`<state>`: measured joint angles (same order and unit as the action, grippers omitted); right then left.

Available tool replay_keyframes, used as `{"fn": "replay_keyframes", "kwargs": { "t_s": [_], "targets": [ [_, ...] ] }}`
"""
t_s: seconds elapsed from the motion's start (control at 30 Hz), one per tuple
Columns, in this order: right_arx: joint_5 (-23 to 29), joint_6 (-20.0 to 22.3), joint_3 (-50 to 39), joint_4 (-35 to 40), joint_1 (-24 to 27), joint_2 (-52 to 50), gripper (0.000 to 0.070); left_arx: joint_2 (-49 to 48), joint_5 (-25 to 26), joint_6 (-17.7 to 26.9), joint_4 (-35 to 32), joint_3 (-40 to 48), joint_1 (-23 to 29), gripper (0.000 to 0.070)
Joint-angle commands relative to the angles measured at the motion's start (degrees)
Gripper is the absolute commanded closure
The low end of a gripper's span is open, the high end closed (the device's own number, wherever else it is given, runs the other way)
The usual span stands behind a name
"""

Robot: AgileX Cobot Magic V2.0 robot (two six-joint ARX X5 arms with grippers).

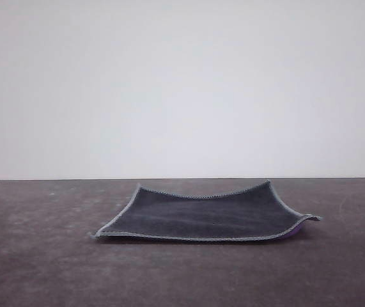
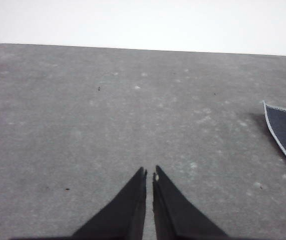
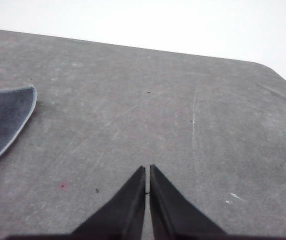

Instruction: Fold clothes

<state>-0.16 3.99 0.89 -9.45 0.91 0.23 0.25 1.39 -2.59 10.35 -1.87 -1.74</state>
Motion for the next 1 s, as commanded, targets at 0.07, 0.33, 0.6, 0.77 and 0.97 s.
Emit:
{"fn": "replay_keyframes", "kwargs": {
  "t_s": [0.07,0.33,0.6,0.77,0.97],
  "targets": [
    [0.2,-0.96,-0.2,0.61,0.09,-0.02,0.069,-0.07,-0.07,-0.04,0.33,1.11,0.07,0.0684],
    [0.2,-0.96,-0.2,0.61,0.09,-0.02,0.069,-0.07,-0.07,-0.04,0.33,1.11,0.06,0.0684],
    [0.22,-0.96,-0.2,0.61,0.09,-0.02,0.069,-0.07,-0.07,-0.04,0.33,1.11,0.04,0.0684],
    [0.22,-0.96,-0.2,0.61,0.09,-0.02,0.069,-0.07,-0.07,-0.04,0.33,1.11,0.06,0.0684],
    [0.22,-0.96,-0.2,0.61,0.09,-0.02,0.069,-0.07,-0.07,-0.04,0.33,1.11,0.05,0.0684]
  ]
}}
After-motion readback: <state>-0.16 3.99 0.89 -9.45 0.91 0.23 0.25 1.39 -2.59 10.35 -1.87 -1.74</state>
